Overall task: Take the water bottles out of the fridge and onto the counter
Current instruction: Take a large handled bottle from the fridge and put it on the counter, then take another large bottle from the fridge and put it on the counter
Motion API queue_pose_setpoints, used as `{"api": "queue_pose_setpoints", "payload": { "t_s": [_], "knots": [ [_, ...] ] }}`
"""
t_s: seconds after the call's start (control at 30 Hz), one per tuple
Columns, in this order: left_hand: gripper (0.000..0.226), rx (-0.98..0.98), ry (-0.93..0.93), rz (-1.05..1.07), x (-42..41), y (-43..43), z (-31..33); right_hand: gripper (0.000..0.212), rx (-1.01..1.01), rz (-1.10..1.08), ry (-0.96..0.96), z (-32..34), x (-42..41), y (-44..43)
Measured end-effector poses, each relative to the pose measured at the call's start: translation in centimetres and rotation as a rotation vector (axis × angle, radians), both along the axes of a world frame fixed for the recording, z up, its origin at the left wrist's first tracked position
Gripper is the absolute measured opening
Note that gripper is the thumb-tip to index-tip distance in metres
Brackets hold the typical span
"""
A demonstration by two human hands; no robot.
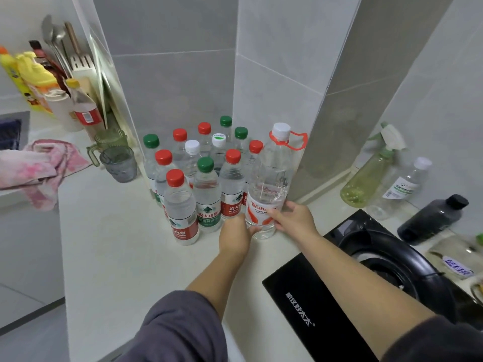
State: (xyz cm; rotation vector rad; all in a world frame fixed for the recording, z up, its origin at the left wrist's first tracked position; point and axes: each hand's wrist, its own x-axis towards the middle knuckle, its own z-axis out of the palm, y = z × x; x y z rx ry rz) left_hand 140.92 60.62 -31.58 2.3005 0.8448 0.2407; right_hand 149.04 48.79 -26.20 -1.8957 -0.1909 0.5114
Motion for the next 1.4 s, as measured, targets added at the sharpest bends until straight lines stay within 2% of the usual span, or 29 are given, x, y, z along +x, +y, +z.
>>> {"api": "queue_pose_setpoints", "payload": {
  "t_s": [0.17,0.3,0.43,0.53,0.6,0.8,1.0,1.2,1.4],
  "knots": [
    [0.039,-0.026,0.043,-0.071,-0.6,-0.1,0.5,0.041,-0.028,0.052,0.003,0.1,-0.4,-0.8],
    [0.057,0.02,0.16,-0.142,-3.1,0.4,2.0,0.057,-0.238,0.161,-0.165,1.7,-1.4,-2.1],
    [0.076,0.196,0.257,-0.168,-8.5,0.7,4.9,0.063,-0.451,0.367,-0.322,3.8,-3.8,-3.5],
    [0.08,0.287,0.23,-0.136,-14.3,0.6,7.2,0.063,-0.56,0.517,-0.41,5.6,-6.9,-4.0],
    [0.08,0.309,0.207,-0.084,-18.9,0.3,8.5,0.073,-0.595,0.598,-0.482,6.7,-9.4,-4.0],
    [0.079,0.199,0.128,0.18,-33.4,-1.5,12.1,0.075,-0.462,0.806,-0.646,9.3,-18.1,-2.4],
    [0.075,0.308,0.073,0.444,-45.5,-5.4,13.7,0.07,-0.333,1.038,-0.87,9.4,-28.0,0.5],
    [0.079,0.411,0.187,0.688,-55.7,-10.6,13.3,0.073,-0.246,1.295,-1.25,8.5,-37.6,2.8],
    [0.084,0.441,0.285,0.883,-64.7,-16.1,14.0,0.075,-0.085,1.515,-1.388,8.7,-48.1,2.6]
  ]
}}
